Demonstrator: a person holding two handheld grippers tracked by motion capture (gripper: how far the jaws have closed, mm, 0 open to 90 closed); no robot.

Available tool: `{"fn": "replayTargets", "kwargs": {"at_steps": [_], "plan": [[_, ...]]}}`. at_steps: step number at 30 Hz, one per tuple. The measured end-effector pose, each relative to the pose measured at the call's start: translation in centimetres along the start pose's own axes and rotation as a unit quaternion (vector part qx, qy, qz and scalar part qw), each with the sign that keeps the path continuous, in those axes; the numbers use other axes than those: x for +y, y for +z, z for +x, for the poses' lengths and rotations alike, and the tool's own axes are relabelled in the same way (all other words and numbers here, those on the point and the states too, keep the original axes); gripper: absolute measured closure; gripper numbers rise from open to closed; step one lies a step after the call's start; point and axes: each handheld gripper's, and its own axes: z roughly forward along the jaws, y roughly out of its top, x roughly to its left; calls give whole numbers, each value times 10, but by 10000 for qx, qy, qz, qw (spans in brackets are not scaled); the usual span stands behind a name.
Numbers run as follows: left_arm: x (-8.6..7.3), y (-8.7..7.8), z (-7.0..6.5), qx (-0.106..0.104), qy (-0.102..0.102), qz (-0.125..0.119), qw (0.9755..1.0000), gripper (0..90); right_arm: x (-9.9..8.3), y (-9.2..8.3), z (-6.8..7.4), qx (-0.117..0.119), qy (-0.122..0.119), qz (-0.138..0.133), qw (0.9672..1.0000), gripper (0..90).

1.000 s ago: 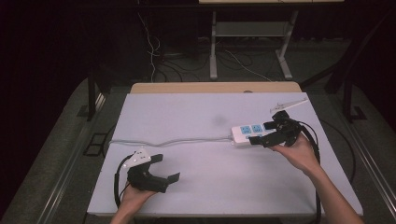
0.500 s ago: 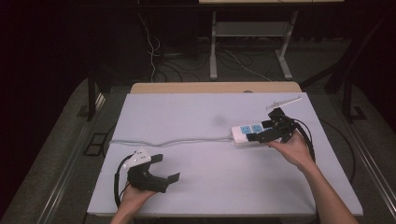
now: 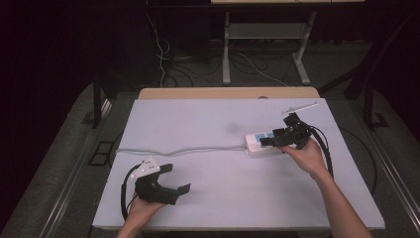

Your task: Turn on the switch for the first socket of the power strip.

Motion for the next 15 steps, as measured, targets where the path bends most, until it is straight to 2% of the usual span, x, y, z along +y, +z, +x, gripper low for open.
{"fn": "replayTargets", "kwargs": {"at_steps": [2,5,7,9,12,15], "plan": [[0,0,0,1,5,-2,10000,0,0,1,-1,8,7,15,10000,280],[0,0,0,-3,7,-2,10000,0,0,3,-3,-13,72,28,10000,374],[0,0,0,-5,7,2,10000,0,0,6,-6,-25,100,19,9999,468],[0,0,0,-7,19,15,10000,0,0,6,-6,-43,113,31,9999,494],[0,0,1,-8,18,11,10000,0,-1,9,-8,-63,95,30,9999,609],[0,0,1,8,22,25,10000,0,-1,10,-9,-42,94,42,9999,656]]}}
